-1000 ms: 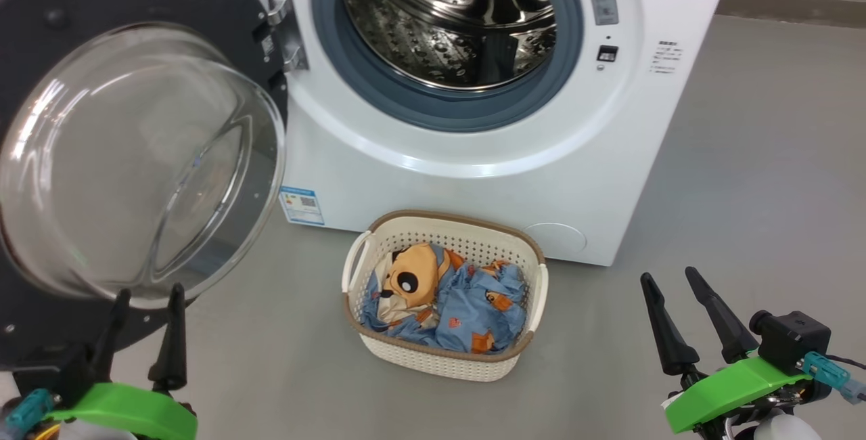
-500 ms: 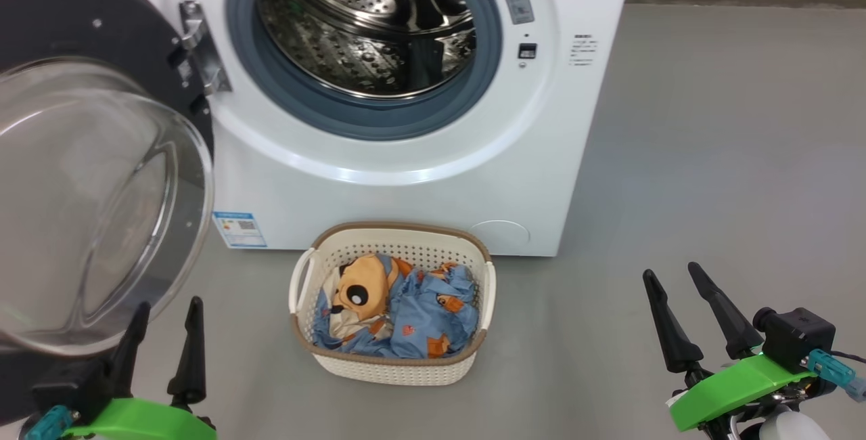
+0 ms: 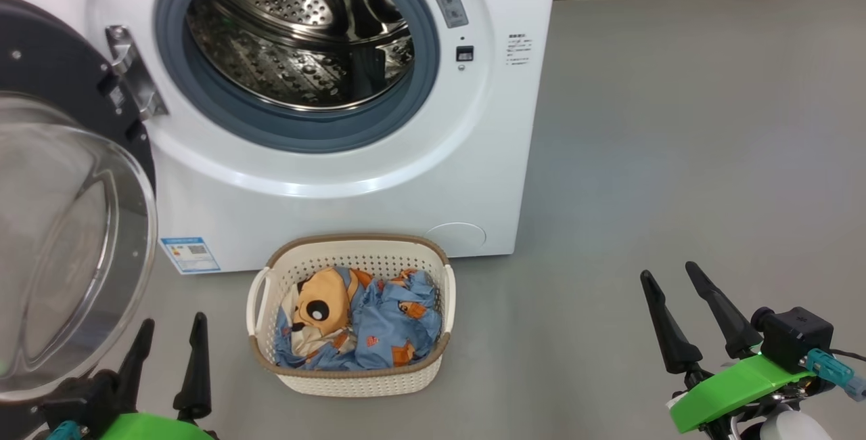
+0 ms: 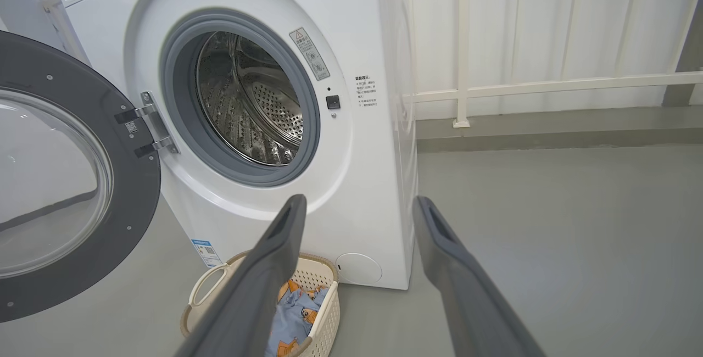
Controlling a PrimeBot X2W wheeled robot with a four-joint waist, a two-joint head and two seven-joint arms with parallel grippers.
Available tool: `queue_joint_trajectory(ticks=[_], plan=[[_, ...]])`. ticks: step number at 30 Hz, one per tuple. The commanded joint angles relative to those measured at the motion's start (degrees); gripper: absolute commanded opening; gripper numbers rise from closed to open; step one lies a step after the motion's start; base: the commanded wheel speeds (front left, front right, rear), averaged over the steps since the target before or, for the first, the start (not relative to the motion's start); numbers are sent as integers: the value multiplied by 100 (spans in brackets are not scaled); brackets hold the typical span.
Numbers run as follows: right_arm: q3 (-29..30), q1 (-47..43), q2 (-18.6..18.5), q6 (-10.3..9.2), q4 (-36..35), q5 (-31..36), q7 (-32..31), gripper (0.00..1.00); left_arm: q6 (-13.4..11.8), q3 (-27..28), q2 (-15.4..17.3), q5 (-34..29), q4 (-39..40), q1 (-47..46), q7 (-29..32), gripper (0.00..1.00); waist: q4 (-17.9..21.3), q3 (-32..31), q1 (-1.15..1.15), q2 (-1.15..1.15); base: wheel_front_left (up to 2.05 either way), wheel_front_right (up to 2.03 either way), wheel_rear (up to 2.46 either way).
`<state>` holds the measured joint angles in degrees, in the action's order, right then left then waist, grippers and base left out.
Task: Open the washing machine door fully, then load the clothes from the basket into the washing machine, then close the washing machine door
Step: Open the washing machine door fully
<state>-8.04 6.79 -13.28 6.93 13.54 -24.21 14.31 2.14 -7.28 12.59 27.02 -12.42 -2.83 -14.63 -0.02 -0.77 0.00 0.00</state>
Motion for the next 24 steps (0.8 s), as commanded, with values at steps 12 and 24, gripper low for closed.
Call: queue_joint_trajectory(ticks=[12, 24], plan=[[-142, 134, -143, 56, -185, 41, 69, 100, 121, 359, -25, -264, 141, -121, -37, 100, 210, 28, 0, 0, 0, 0, 0], [-89, 133, -126, 56, -192, 61, 69, 100, 263, 511, -132, -458, 164, -132, -37, 100, 194, 19, 0, 0, 0, 0, 0]])
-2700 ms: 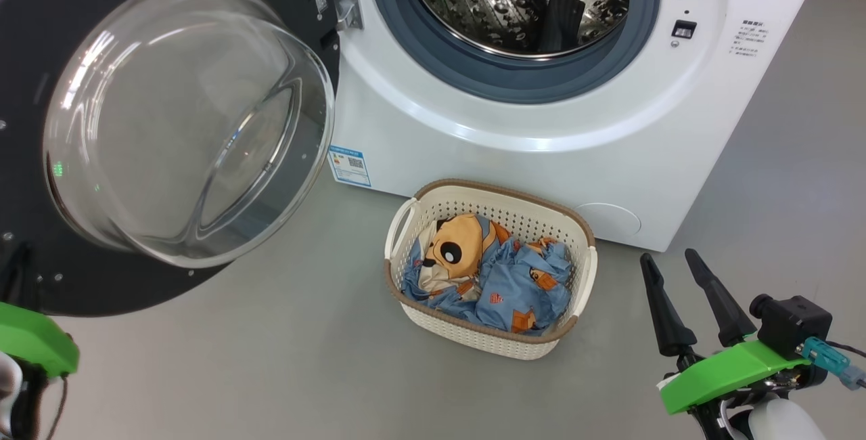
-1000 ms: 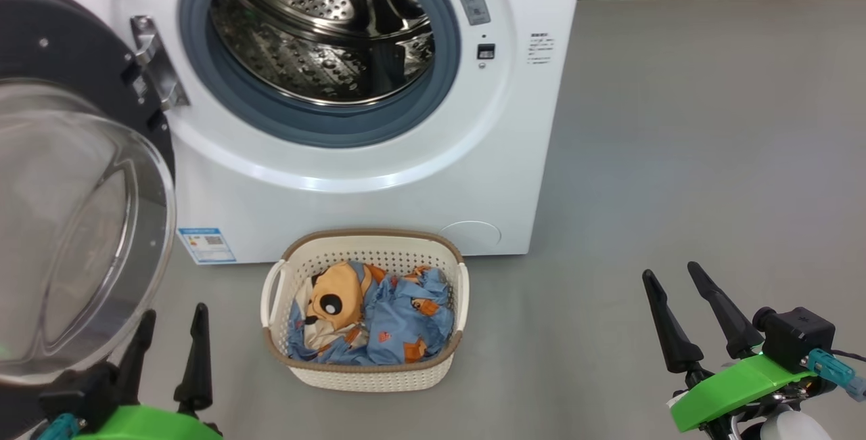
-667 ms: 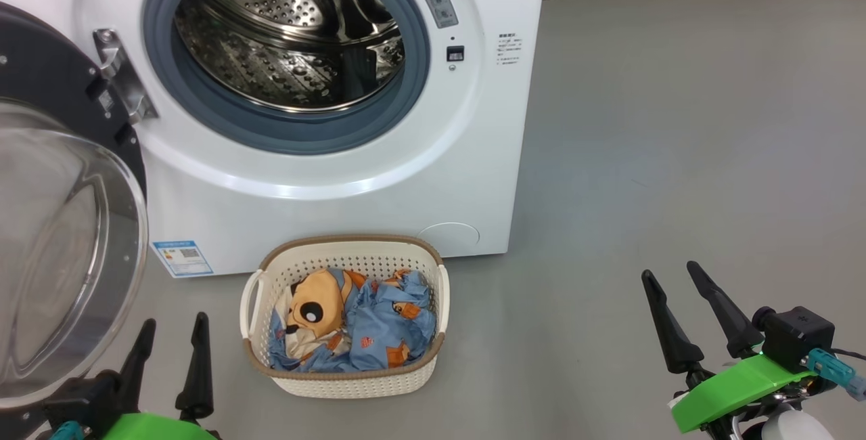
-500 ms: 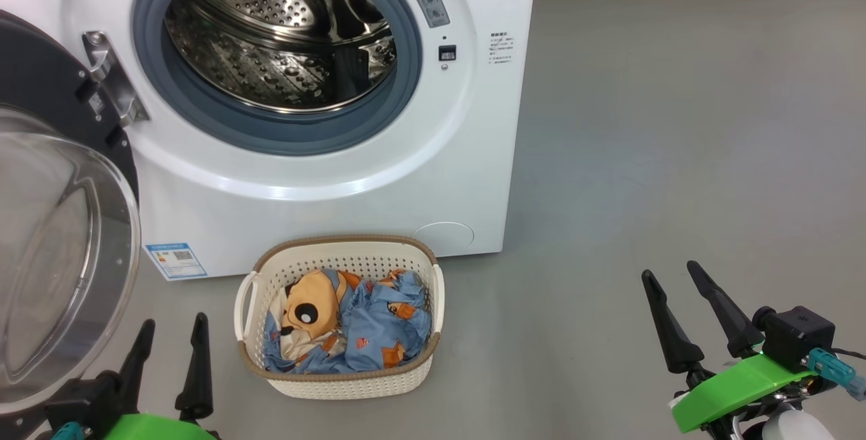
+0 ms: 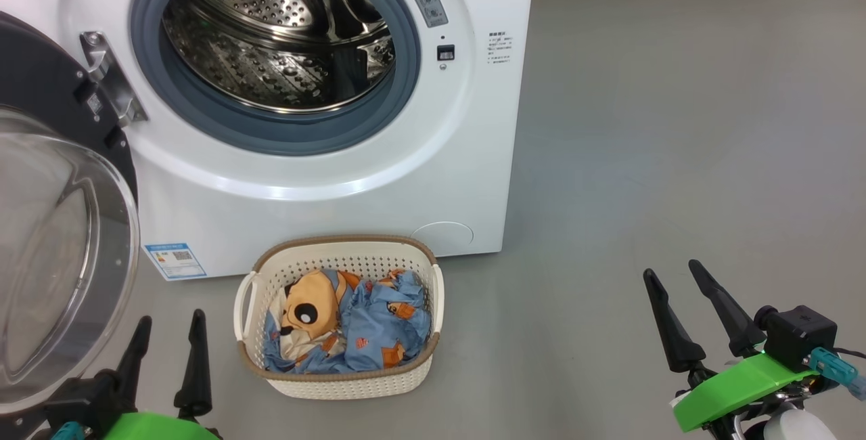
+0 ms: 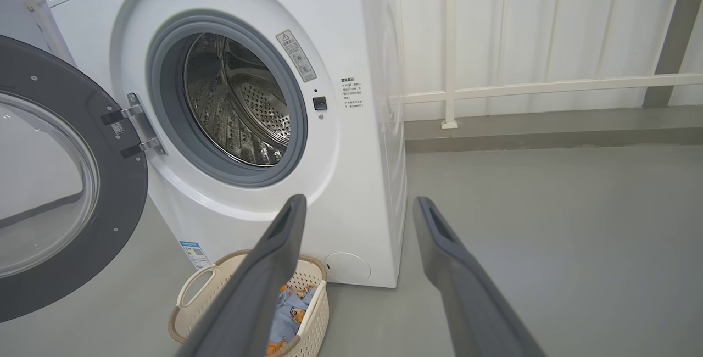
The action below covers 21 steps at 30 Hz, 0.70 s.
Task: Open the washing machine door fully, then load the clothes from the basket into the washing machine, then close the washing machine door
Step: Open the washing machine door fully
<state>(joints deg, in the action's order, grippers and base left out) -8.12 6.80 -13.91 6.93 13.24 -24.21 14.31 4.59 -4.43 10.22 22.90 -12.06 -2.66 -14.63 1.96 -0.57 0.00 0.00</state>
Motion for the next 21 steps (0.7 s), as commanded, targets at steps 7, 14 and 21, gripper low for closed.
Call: queue_joint_trajectory(ticks=[7, 14, 21], plan=[[-62, 110, -48, 56, -171, 69, 69, 100, 60, 256, 63, -100, 90, -148, -37, 100, -20, -5, 0, 0, 0, 0, 0], [-57, 100, -33, 56, -188, 69, 69, 100, 89, 299, 39, -143, 85, -150, -37, 100, -28, -11, 0, 0, 0, 0, 0], [-41, 97, -14, 56, -196, 81, 69, 100, 117, 322, 13, -147, 53, -172, -37, 100, -49, 1, 0, 0, 0, 0, 0]])
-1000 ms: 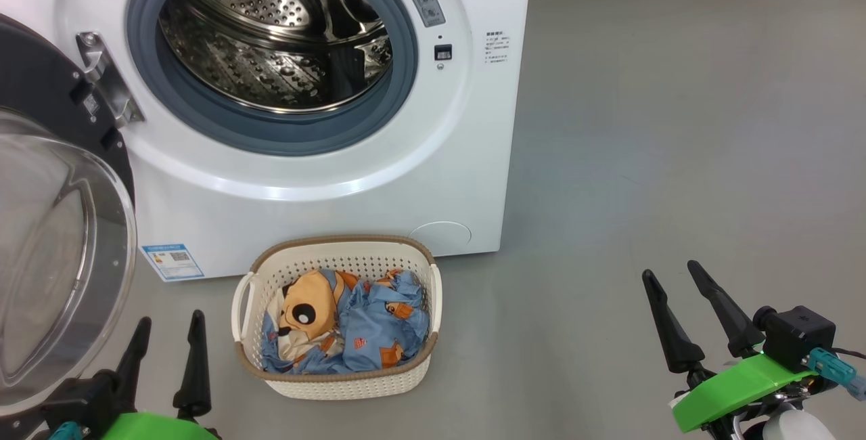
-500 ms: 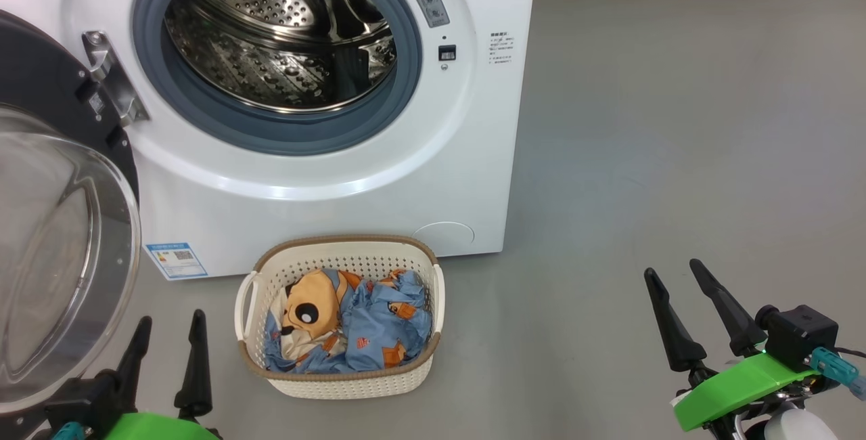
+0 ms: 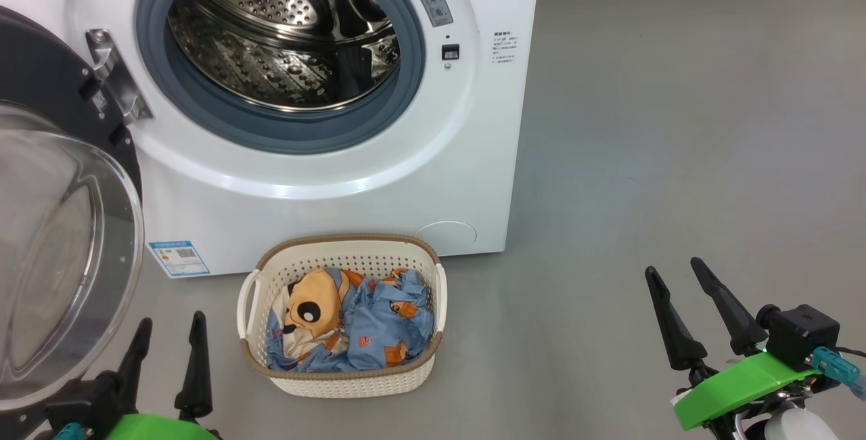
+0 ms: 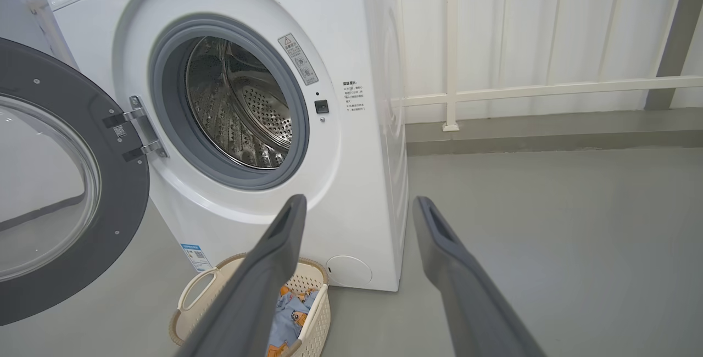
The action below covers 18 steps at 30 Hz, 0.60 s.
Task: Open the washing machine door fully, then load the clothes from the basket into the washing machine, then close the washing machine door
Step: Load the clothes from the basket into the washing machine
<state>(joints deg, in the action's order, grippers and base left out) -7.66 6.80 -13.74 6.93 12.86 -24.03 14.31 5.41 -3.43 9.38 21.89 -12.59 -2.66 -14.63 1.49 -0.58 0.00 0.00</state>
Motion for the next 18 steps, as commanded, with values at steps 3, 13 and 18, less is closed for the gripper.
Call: queue_joint_trajectory(ticks=[3, 13, 18], plan=[[-77, 99, -21, 56, -155, 72, 69, 100, 46, 216, 87, -42, 83, -178, -37, 100, -13, 1, 0, 0, 16, -16, 0], [-50, 86, -1, 56, -157, 77, 69, 100, 70, 238, 67, -56, 37, -200, -37, 100, -48, -21, 0, 0, 109, -109, 0], [-52, 78, -5, 56, -169, 79, 69, 100, 74, 254, 53, -72, 42, -194, -37, 100, -57, -19, 0, 0, 144, -144, 0]])
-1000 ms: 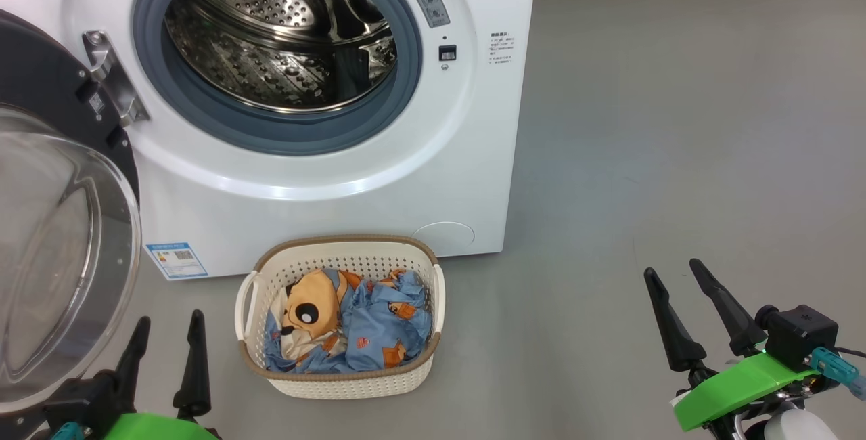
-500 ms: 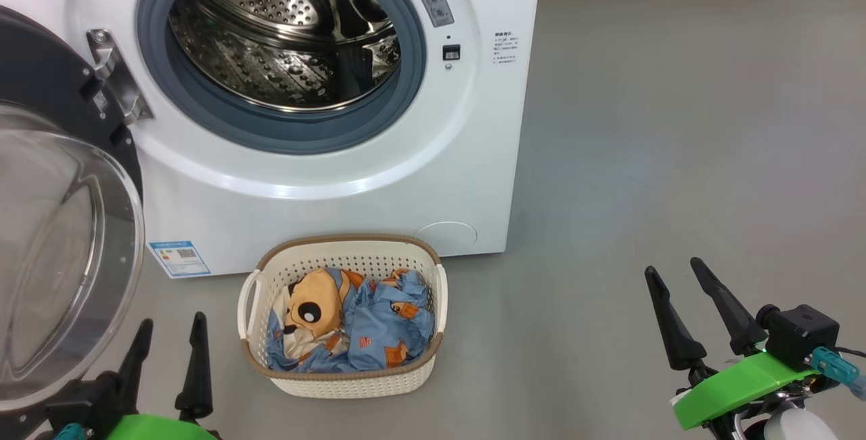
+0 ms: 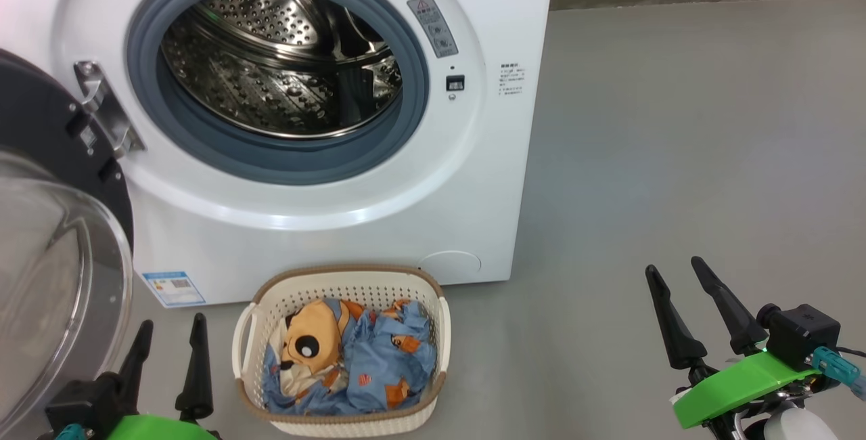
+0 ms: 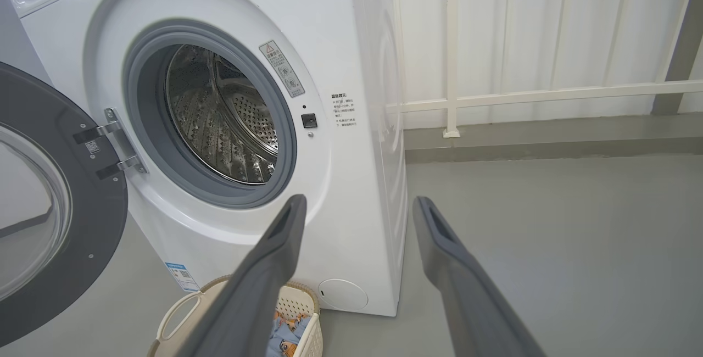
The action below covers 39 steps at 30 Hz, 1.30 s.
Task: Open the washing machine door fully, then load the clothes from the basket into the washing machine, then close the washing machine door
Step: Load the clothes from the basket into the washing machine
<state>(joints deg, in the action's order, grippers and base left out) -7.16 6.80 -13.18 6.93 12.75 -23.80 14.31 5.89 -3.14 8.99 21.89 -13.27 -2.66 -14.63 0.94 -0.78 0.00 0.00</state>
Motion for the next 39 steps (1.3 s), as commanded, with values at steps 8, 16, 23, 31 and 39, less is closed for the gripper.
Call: queue_joint_trajectory(ticks=[8, 16, 23, 31, 39], plan=[[-90, 77, -64, 56, -172, 56, 69, 100, 32, 235, 64, -103, 117, -190, -37, 100, -12, 6, 0, 0, 134, -134, 0], [-93, 71, -58, 56, -184, 44, 69, 100, 39, 270, 40, -141, 157, -176, -37, 100, -15, 18, 0, 0, 51, -51, 0], [-90, 69, -55, 56, -191, 51, 69, 100, 49, 279, 30, -151, 157, -178, -37, 100, -16, 37, 0, 0, 0, 0, 0], [-92, 73, -54, 56, -189, 58, 69, 100, 55, 295, 7, -181, 149, -188, -37, 100, -29, 54, 0, 0, 0, 0, 0], [-114, 80, -55, 56, -173, 54, 69, 100, 61, 310, -4, -210, 140, -199, -37, 100, -48, 59, 0, 0, 0, 0, 0]])
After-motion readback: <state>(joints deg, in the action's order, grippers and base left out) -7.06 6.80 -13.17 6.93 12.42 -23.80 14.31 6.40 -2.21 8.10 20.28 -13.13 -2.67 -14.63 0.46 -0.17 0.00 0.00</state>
